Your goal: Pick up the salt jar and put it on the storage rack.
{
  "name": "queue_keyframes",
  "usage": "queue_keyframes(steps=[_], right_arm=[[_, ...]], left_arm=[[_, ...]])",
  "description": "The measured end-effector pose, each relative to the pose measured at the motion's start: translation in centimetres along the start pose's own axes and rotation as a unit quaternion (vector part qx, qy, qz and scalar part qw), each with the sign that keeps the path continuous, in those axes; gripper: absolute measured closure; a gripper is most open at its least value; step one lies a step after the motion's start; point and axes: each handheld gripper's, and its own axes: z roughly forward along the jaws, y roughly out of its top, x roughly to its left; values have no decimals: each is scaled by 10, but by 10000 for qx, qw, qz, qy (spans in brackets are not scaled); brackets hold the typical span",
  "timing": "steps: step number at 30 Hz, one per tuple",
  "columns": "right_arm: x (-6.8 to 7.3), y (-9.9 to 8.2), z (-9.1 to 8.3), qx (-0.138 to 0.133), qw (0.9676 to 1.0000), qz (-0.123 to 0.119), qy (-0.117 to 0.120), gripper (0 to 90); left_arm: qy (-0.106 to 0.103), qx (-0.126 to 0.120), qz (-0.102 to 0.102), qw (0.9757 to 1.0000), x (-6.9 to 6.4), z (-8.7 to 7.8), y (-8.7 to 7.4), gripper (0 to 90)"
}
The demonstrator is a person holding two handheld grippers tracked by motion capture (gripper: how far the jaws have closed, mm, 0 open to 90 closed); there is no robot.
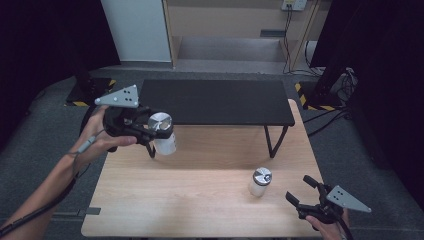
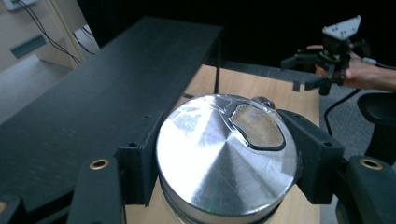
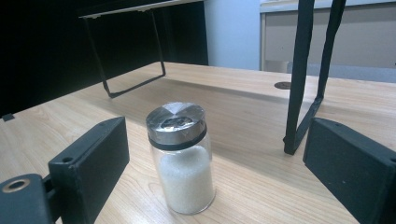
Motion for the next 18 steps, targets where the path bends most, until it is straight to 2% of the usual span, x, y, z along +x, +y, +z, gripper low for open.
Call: queue_keyframes(steps=[3, 10, 18], right_arm=[[0, 0, 0, -1, 10000, 3, -3, 69], [0, -1, 0, -16, 10000, 14, -5, 69], [-1, -1, 1, 9, 10000, 10, -4, 69]], left_arm=[[94, 10, 13, 10000, 10, -2, 8, 342], [468, 2, 30, 9989, 31, -3, 20, 342], [824, -95, -134, 9965, 56, 0, 27, 342]])
